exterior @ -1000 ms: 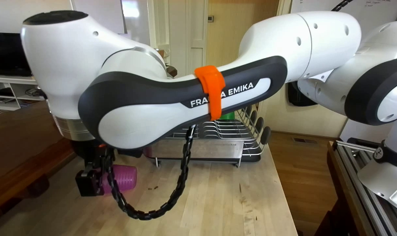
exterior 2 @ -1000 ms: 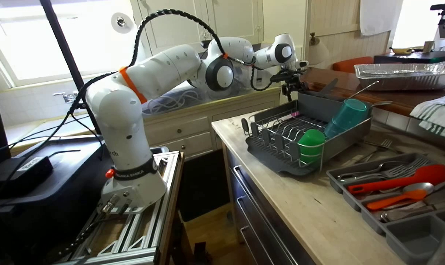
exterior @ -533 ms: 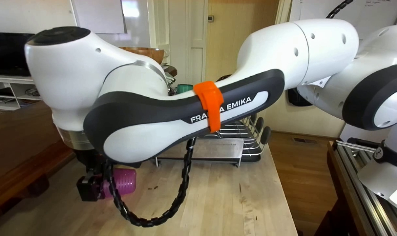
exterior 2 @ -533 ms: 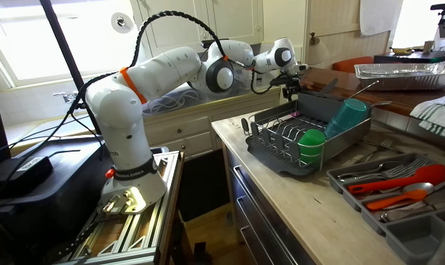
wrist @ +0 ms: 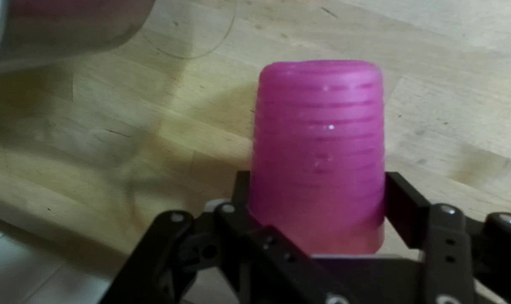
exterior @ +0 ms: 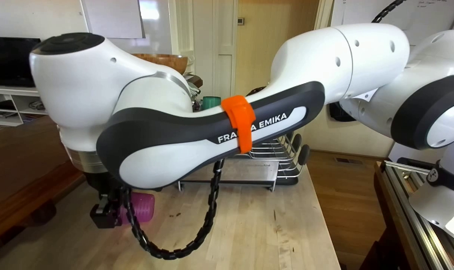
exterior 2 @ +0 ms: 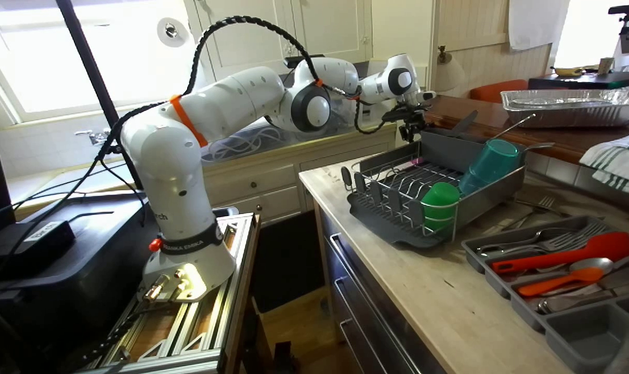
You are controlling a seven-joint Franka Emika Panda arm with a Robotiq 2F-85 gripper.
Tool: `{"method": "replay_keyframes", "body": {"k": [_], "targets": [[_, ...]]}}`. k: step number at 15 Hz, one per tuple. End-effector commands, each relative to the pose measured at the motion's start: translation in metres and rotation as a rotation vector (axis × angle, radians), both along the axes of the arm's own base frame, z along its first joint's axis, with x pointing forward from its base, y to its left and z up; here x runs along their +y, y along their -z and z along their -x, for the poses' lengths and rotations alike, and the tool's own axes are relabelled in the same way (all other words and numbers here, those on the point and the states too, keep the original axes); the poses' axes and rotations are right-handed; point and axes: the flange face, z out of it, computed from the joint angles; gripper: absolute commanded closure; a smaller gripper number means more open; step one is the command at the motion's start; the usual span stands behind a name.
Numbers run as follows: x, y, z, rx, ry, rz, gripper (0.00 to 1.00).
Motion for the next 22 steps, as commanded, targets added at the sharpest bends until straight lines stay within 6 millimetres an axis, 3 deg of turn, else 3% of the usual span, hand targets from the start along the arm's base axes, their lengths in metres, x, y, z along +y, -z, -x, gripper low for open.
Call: {"method": "replay_keyframes", "body": {"k": [1,11,17,22], "targets": [[0.003,-0.006,-0.003,-0.025,-0.016,-0.036,0.49],[0.011,-0.088,0.005,0.026,0.137,-0.244,0.5],[0.013,-0.108,0.003,-0.004,0.288,-0.346,0.5],[0.022,-0.125,-0.007,-0.207,0.357,-0.423,0.5]]}}
